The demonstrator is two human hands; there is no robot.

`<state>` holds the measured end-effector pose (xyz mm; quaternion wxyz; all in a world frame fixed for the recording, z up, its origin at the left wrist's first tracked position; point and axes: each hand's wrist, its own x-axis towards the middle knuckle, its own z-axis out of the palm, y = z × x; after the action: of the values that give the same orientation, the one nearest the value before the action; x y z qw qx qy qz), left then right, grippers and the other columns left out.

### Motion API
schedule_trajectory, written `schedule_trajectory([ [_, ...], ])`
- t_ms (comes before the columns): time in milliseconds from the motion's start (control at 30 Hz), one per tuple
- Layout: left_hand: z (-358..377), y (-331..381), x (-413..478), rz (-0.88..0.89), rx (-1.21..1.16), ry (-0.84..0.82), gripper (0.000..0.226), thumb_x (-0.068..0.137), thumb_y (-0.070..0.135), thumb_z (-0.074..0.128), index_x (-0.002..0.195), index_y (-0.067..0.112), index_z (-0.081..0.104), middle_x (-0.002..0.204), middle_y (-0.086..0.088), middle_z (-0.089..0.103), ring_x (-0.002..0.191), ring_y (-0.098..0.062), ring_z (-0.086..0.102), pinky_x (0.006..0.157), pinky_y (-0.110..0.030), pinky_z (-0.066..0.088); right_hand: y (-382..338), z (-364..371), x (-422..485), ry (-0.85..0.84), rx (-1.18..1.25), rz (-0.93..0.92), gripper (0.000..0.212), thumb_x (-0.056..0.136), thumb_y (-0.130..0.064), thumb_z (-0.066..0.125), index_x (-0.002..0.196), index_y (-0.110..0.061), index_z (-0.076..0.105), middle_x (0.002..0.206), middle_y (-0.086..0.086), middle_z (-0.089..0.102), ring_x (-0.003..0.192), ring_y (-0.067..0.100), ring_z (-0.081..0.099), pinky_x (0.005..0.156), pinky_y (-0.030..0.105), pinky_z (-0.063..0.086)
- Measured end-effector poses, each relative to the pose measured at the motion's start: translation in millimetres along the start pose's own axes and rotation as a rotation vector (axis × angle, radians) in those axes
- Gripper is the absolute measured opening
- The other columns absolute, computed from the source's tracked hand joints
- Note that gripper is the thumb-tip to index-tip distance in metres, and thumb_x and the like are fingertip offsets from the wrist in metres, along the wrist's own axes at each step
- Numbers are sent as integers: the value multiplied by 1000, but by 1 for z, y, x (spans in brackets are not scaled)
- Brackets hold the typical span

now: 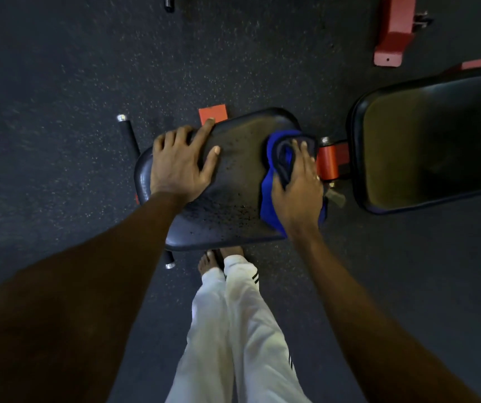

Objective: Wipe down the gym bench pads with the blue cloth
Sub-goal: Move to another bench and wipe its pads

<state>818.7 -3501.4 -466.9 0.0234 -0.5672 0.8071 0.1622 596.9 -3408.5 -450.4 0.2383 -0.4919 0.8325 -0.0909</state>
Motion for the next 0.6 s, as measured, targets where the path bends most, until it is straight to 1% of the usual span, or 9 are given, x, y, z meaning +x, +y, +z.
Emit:
schedule_trajectory([
  [67,1,0,1,-4,2,4,59,106,55,29,158,28,33,131,-16,56,114,-37,53,100,-50,38,11,2,-24,28,69,142,72,91,-36,55,156,-13,34,162,11,36,146,34,39,115,55,37],
  [133,2,-2,2,-13,1,-1,59,106,54,29,159,29,32,131,-17,55,114,-37,52,101,-50,37,11,5,-43,40,82,221,75,88,-38,51,156,-9,34,160,14,39,143,35,43,113,55,39],
  [233,2,1,1,-21,9,5,59,106,53,30,159,28,30,130,-18,54,114,-37,52,101,-51,37,17,4,-38,28,88,239,76,86,-41,51,154,-11,35,155,13,46,135,36,51,108,53,43],
  [300,2,1,2,-19,7,9,59,106,52,30,159,28,31,130,-19,54,114,-38,52,101,-50,36,18,-1,-21,33,135,318,70,89,-39,55,152,-12,39,146,12,54,124,37,58,101,50,46],
  [367,3,2,2,-25,13,7,58,106,52,30,159,28,31,130,-19,54,113,-37,51,102,-49,36,19,0,-14,72,168,417,64,93,-35,59,151,-14,41,142,11,58,121,36,59,97,47,46],
  [400,2,2,2,-27,19,1,58,106,53,29,160,29,30,130,-19,54,113,-37,51,102,-49,35,16,2,-18,104,174,443,65,93,-34,59,151,-14,41,143,11,58,123,36,59,99,47,46],
  [467,2,1,1,-23,17,-11,59,106,53,28,160,29,30,130,-20,54,113,-37,51,102,-49,35,4,10,-42,155,173,444,69,91,-32,60,153,-12,39,151,11,51,132,36,53,107,50,43],
  [533,1,1,2,-21,10,-12,59,106,53,28,160,29,30,131,-20,53,114,-38,51,102,-50,35,-14,20,-73,159,167,445,75,87,-29,60,156,-13,35,162,8,37,146,34,38,117,50,33],
  [600,2,2,2,-20,-8,-12,58,107,52,30,159,29,31,132,-22,53,116,-40,51,102,-51,35,-29,28,-97,170,178,445,79,84,-31,56,158,-16,32,166,3,27,154,29,23,123,44,22],
])
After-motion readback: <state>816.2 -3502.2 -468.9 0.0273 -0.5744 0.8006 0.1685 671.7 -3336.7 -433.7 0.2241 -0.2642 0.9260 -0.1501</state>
